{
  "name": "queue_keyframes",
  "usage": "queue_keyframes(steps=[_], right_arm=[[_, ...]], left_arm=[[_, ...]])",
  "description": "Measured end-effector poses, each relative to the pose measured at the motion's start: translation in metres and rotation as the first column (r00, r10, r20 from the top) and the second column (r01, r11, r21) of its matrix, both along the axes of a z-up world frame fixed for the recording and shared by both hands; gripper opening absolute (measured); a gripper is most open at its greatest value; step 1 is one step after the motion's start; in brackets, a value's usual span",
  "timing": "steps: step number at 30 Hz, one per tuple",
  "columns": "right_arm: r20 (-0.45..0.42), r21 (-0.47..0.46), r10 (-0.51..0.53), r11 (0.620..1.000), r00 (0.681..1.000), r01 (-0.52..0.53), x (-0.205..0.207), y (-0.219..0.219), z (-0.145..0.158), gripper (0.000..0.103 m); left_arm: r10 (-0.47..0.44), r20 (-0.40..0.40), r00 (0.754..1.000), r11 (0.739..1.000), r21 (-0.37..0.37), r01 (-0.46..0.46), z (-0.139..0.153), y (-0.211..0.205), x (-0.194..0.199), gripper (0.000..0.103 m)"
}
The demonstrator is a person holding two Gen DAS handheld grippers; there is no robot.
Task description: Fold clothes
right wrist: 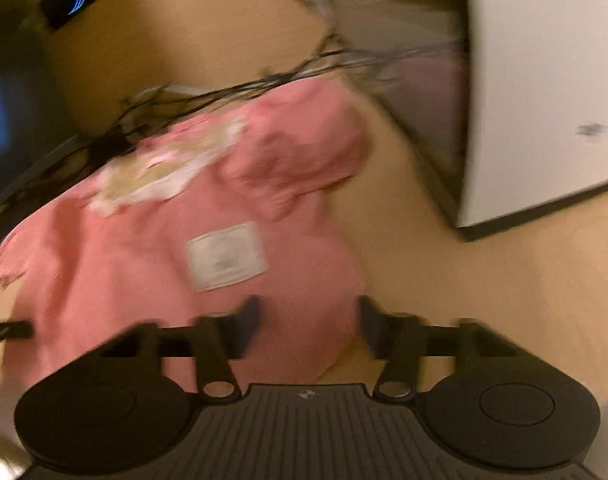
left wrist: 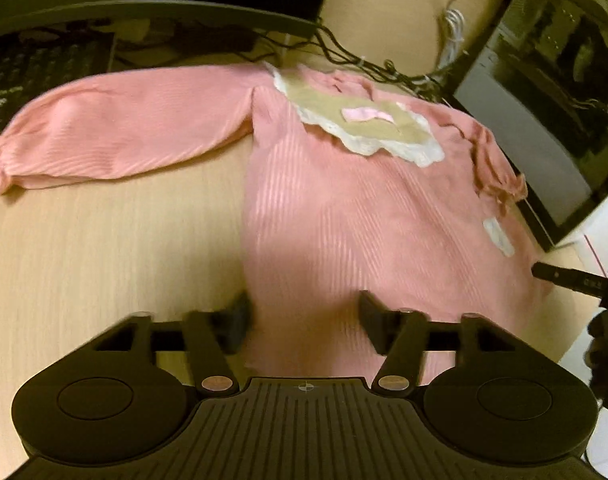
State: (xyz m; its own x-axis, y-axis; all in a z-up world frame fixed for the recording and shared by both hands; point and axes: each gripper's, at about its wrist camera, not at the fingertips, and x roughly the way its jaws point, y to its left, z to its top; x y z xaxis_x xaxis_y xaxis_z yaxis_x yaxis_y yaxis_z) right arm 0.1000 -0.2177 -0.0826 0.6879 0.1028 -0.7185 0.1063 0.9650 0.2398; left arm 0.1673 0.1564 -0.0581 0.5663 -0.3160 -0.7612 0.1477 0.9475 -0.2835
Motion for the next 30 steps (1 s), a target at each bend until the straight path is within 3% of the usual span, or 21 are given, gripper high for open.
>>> queue_keyframes(steps=[1,2,3,4,9,11,15,17,20,24,26,28,30], right_arm=[[-0.004,0.006,0.023,1.0,1.0,-0.023,0.002,0.004,0.004,0.008],[-0.001,0.013,0.042,0.999,0.999,-0.042,0.004,0.007,0.01,0.007],[0.029,0.021,0.049,0.999,0.998,-0.05,0.004,0.005,0.023,0.007],[0.059,0.028,0.055,0.998,0.997,-0.057,0.004,0.004,0.036,0.007],[0.143,0.093,0.051,0.994,0.988,-0.064,0.003,-0.02,0.082,0.007],[0.127,0.078,0.066,0.994,0.99,-0.076,-0.003,-0.02,0.079,0.007],[0.042,0.002,0.062,0.998,0.997,-0.062,-0.018,-0.02,0.047,0.009],[-0.016,-0.092,0.041,0.995,0.999,-0.043,-0.027,-0.021,0.028,0.011],[-0.073,-0.219,0.023,0.975,0.997,-0.039,-0.041,-0.022,0.011,0.017],[-0.019,-0.225,0.048,0.973,0.999,-0.051,-0.051,-0.022,0.031,0.03],[0.022,-0.205,0.082,0.976,0.996,-0.076,-0.047,-0.012,0.041,0.051],[0.064,-0.164,0.123,0.98,0.99,-0.111,-0.035,0.006,0.045,0.059],[0.09,-0.088,0.17,0.983,0.981,-0.163,-0.02,0.028,0.043,0.059]], left_arm=[[0.014,0.003,1.0,1.0,0.01,-0.014,0.001,-0.002,-0.002,0.055],[0.027,0.005,1.0,0.999,0.019,-0.027,0.001,-0.004,-0.003,0.05],[0.027,0.005,1.0,0.999,0.036,-0.027,0.001,-0.007,-0.003,0.017],[0.027,0.004,1.0,0.998,0.053,-0.027,0.002,-0.011,-0.003,0.008],[0.038,0.14,0.989,0.994,0.093,-0.052,0.058,-0.003,-0.003,0.006],[0.05,0.198,0.979,0.992,0.105,-0.072,0.084,0.005,-0.004,0.005],[0.087,0.205,0.975,0.983,0.14,-0.117,0.085,0.013,-0.017,0.005],[0.102,0.165,0.981,0.978,0.162,-0.129,0.065,0.018,-0.026,0.005],[0.077,0.157,0.985,0.99,0.109,-0.095,0.063,0.014,-0.029,0.005],[0.043,0.15,0.988,0.998,0.036,-0.049,0.06,0.009,-0.032,0.015],[0.026,0.147,0.989,1.0,-0.001,-0.026,0.059,0.006,-0.034,0.021],[0.009,0.145,0.989,0.999,-0.038,-0.003,0.058,0.004,-0.036,0.046],[-0.009,0.144,0.99,0.997,-0.074,0.02,0.056,0.001,-0.037,0.061]])
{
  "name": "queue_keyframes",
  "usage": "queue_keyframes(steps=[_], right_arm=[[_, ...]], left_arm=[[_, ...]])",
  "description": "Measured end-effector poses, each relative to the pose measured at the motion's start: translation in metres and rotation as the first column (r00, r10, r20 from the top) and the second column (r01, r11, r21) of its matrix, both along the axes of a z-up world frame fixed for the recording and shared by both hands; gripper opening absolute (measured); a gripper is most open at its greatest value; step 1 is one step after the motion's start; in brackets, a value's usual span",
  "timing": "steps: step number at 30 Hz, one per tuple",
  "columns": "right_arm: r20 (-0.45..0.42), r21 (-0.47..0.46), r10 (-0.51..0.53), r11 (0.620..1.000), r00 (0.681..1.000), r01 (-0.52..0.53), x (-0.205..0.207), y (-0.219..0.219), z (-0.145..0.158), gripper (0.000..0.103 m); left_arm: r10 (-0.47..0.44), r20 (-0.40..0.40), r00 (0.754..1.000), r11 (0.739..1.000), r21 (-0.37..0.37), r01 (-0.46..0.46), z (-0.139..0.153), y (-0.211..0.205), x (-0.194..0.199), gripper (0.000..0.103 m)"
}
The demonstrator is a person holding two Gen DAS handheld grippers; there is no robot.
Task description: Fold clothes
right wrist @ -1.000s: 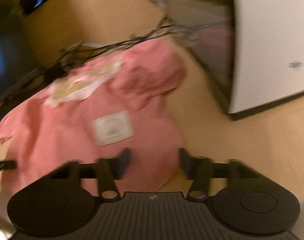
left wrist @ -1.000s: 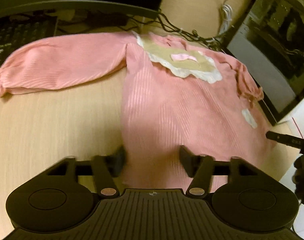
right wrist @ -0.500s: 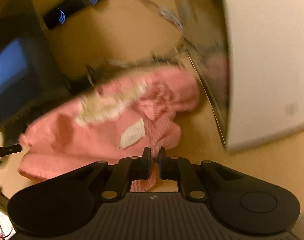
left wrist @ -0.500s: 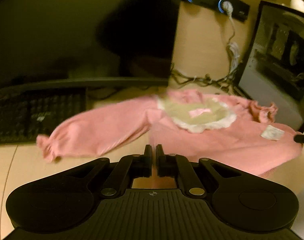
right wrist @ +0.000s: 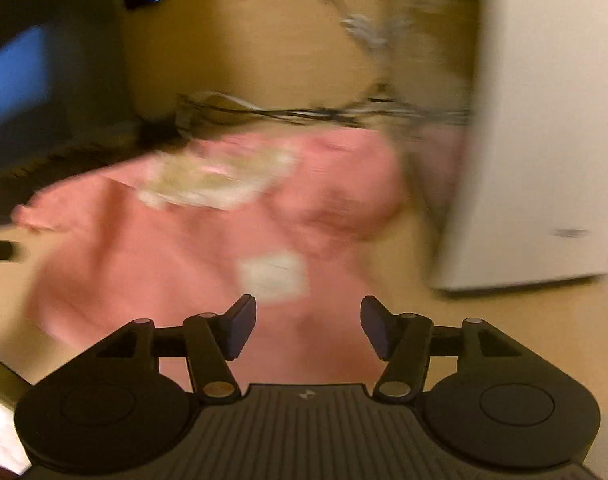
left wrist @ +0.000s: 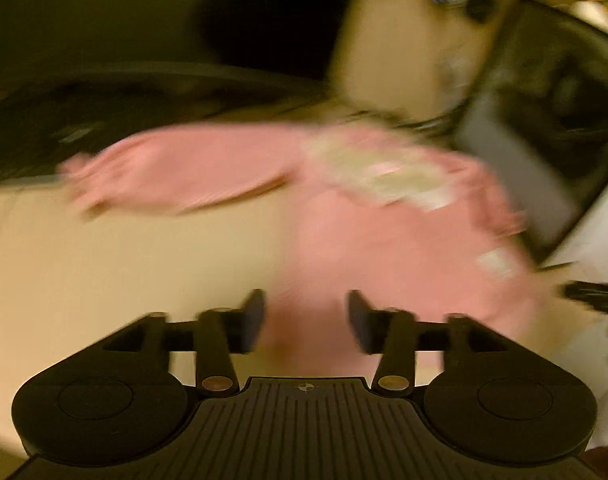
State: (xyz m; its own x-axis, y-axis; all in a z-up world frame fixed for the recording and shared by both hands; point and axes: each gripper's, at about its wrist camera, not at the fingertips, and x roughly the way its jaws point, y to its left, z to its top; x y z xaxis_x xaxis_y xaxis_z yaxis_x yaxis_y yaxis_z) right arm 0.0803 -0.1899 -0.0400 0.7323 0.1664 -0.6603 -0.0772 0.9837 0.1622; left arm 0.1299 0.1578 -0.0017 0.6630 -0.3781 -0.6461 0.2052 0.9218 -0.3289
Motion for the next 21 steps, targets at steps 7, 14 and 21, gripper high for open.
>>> queue_keyframes(steps=[7,14,21], right_arm=[[-0.068,0.007,0.059,0.998,0.996,-0.059,0.024,0.038,-0.022,0.061],[-0.014,-0.162,0.316,0.936,0.949,-0.314,0.004,0.095,0.001,0.061],[-0.078,-0.281,0.693,0.674,0.716,-0.683,0.003,0.229,-0.014,0.061]], left_arm=[[-0.02,-0.048,0.999,0.991,0.133,0.026,-0.03,-0.03,0.033,0.064],[0.234,-0.003,0.972,0.937,0.267,-0.225,-0.016,0.062,0.016,0.07],[0.215,-0.015,0.976,0.958,0.197,-0.208,-0.012,0.08,-0.007,0.082]])
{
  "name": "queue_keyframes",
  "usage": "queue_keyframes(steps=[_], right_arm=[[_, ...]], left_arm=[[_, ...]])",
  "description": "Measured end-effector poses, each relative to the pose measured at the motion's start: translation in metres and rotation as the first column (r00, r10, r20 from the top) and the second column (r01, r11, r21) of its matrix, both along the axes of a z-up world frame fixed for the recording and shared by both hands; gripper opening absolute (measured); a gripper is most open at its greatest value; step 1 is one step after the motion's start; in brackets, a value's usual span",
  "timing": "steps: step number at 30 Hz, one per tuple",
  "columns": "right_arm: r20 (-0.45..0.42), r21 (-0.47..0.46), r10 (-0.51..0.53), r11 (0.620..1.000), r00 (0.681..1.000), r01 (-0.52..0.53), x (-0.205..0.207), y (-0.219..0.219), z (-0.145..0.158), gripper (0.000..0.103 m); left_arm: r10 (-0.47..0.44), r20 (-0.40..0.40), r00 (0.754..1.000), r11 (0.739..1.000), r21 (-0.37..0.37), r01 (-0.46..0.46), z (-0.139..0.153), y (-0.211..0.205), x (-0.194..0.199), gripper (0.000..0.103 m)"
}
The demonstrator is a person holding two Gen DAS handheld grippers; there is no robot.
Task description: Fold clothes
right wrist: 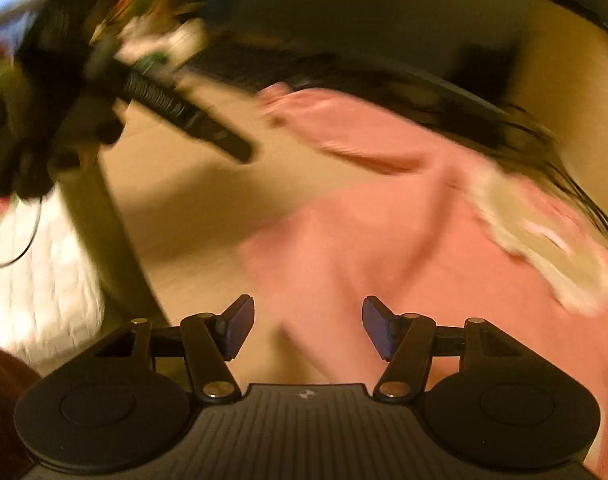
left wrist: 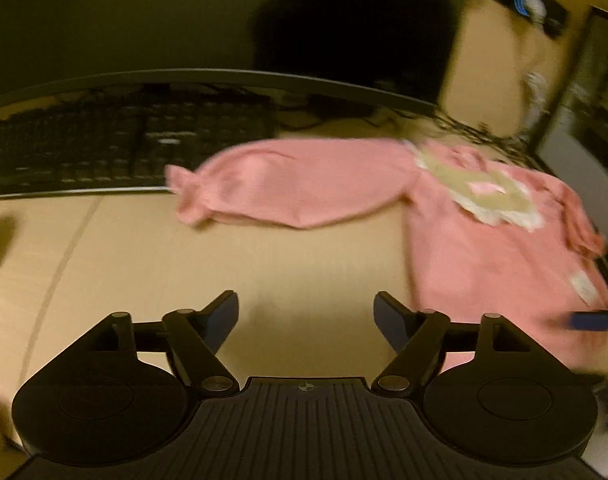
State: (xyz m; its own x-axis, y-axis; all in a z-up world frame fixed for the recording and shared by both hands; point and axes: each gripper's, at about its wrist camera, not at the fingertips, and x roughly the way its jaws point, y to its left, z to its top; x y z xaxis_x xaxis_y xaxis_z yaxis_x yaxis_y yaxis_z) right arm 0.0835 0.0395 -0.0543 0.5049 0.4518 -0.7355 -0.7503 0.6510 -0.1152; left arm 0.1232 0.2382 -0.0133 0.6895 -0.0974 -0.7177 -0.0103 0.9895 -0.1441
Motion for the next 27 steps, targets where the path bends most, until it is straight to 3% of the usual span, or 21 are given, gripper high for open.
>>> queue_keyframes(steps=[1,2,3,4,5,8,11,13,16,18,20,21,22,23,24,27], right_arm=[[0.021,-0.039,0.012,0.999,1.0,-0.011,0.003,0.009,-0.007,0.06],[0.039,-0.07,0.017,0.997,0.999,-0.014,0.006,0.015,-0.011,0.047],[0.046,-0.064,-0.008,0.998,0.999,0.011,0.012,0.014,-0.008,0.032],[0.053,-0.057,-0.033,0.998,0.998,0.036,0.018,0.012,-0.004,0.001],[0.058,-0.039,-0.063,0.997,0.996,0.066,0.025,0.008,0.002,0.002],[0.0,0.149,-0.204,0.968,0.979,0.202,0.048,-0.026,0.05,0.002],[-0.048,0.278,-0.269,0.921,0.962,0.272,0.062,-0.054,0.087,0.002],[-0.061,0.307,-0.284,0.907,0.957,0.289,0.065,-0.063,0.097,0.002],[-0.063,0.304,-0.283,0.908,0.957,0.288,0.057,-0.067,0.095,0.002],[-0.088,0.285,-0.329,0.896,0.94,0.341,0.051,-0.085,0.084,0.003],[-0.112,0.265,-0.376,0.881,0.92,0.392,0.046,-0.103,0.072,0.005],[-0.123,0.254,-0.398,0.873,0.909,0.417,0.043,-0.112,0.067,0.008],[-0.135,0.243,-0.421,0.864,0.897,0.442,0.04,-0.121,0.061,0.019],[-0.146,0.232,-0.443,0.854,0.885,0.466,0.037,-0.13,0.055,0.033],[-0.156,0.22,-0.465,0.843,0.871,0.49,0.034,-0.139,0.05,0.038],[-0.186,0.184,-0.53,0.809,0.827,0.559,0.026,-0.166,0.033,0.039]], left_arm=[[-0.02,0.002,1.0,1.0,-0.01,0.02,0.0,-0.003,-0.003,0.084],[-0.053,0.006,0.999,0.999,-0.004,0.053,0.0,-0.009,-0.007,0.085],[-0.086,0.01,0.996,0.996,0.002,0.086,0.0,-0.014,-0.011,0.088],[-0.119,0.014,0.993,0.993,0.008,0.119,-0.001,-0.019,-0.015,0.09],[-0.152,0.017,0.988,0.988,0.015,0.152,-0.001,-0.025,-0.019,0.092],[-0.25,0.026,0.968,0.968,0.035,0.249,-0.001,-0.041,-0.031,0.096],[-0.352,0.044,0.935,0.931,0.125,0.344,-0.008,-0.073,-0.029,0.098],[-0.405,0.053,0.913,0.902,0.187,0.389,-0.015,-0.096,-0.023,0.098],[-0.438,0.092,0.894,0.882,0.236,0.408,-0.022,-0.125,-0.005,0.098],[-0.451,0.114,0.885,0.873,0.263,0.411,-0.026,-0.14,0.008,0.097],[-0.415,0.096,0.905,0.888,0.26,0.38,-0.031,-0.143,0.023,0.072],[-0.397,0.086,0.914,0.895,0.259,0.364,-0.033,-0.144,0.03,0.039],[-0.338,0.08,0.938,0.928,0.196,0.317,-0.032,-0.128,0.034,0.016],[-0.276,0.069,0.959,0.955,0.13,0.266,-0.03,-0.113,0.038,0.013],[-0.214,0.054,0.975,0.975,0.064,0.211,-0.029,-0.097,0.042,0.013],[-0.067,0.028,0.997,0.995,-0.073,0.068,-0.028,-0.047,0.02,0.013]])
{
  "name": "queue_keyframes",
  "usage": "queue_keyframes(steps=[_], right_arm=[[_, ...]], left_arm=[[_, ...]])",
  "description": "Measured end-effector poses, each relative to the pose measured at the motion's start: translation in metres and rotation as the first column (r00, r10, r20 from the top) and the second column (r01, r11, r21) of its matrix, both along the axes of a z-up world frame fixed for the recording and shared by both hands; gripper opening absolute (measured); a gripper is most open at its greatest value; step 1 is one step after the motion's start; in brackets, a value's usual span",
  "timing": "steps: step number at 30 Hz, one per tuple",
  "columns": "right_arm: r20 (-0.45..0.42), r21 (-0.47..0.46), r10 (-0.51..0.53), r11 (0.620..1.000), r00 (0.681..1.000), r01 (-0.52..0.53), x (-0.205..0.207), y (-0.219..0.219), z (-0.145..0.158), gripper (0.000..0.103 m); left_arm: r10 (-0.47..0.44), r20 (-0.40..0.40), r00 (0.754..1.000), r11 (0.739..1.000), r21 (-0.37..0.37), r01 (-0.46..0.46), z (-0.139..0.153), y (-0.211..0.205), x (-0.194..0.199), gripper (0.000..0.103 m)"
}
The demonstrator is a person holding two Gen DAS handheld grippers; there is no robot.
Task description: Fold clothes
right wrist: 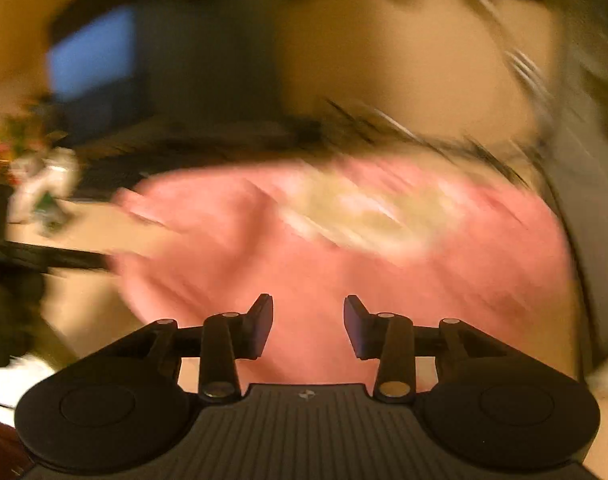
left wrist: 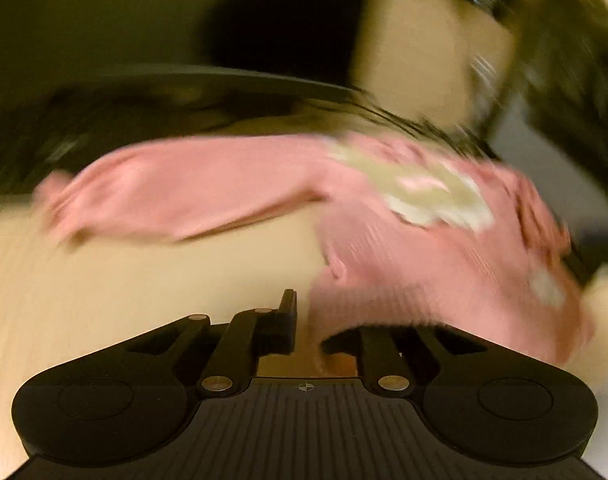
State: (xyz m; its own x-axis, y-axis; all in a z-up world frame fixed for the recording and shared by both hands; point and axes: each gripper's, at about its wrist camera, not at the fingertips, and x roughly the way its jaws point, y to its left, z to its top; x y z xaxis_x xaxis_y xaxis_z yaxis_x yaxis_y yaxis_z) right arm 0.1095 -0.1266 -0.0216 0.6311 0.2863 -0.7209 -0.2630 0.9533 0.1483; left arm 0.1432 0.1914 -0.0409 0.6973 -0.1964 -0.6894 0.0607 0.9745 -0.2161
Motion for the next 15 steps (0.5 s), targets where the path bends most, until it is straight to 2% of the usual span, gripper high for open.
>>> queue_keyframes(steps=[2,5,8,10,11,14,15], right_arm=[[-0.03,-0.011,-0.049,0.999,0.998,0.048,-0.006,-0.018,-0.011,0.039],[-0.059,-0.023,-0.117,0.993,0.991,0.116,-0.016,-0.042,-0.023,0.038],[-0.068,-0.023,-0.178,0.984,0.982,0.177,-0.029,-0.061,-0.027,0.038],[-0.053,-0.042,-0.203,0.979,0.978,0.201,-0.035,-0.067,-0.025,0.04],[-0.035,-0.06,-0.207,0.977,0.978,0.205,-0.035,-0.066,-0.021,0.042],[0.014,-0.041,-0.201,0.979,0.979,0.202,-0.028,-0.06,-0.013,0.05],[0.027,-0.027,-0.2,0.979,0.979,0.201,-0.025,-0.056,-0.011,0.05]], left_arm=[[0.094,-0.034,0.995,0.992,-0.086,-0.097,0.001,0.033,-0.015,0.013],[0.173,-0.098,0.98,0.98,-0.078,-0.181,-0.007,0.056,-0.04,0.015],[0.247,-0.169,0.954,0.961,-0.084,-0.264,-0.011,0.082,-0.063,0.029],[0.25,-0.176,0.952,0.961,-0.076,-0.267,-0.005,0.095,-0.073,0.042],[0.226,-0.16,0.961,0.967,-0.083,-0.241,0.004,0.097,-0.077,0.045],[0.094,-0.067,0.993,0.987,-0.124,-0.102,0.034,0.081,-0.059,0.061],[0.04,-0.03,0.999,0.989,-0.141,-0.044,0.042,0.07,-0.047,0.071]])
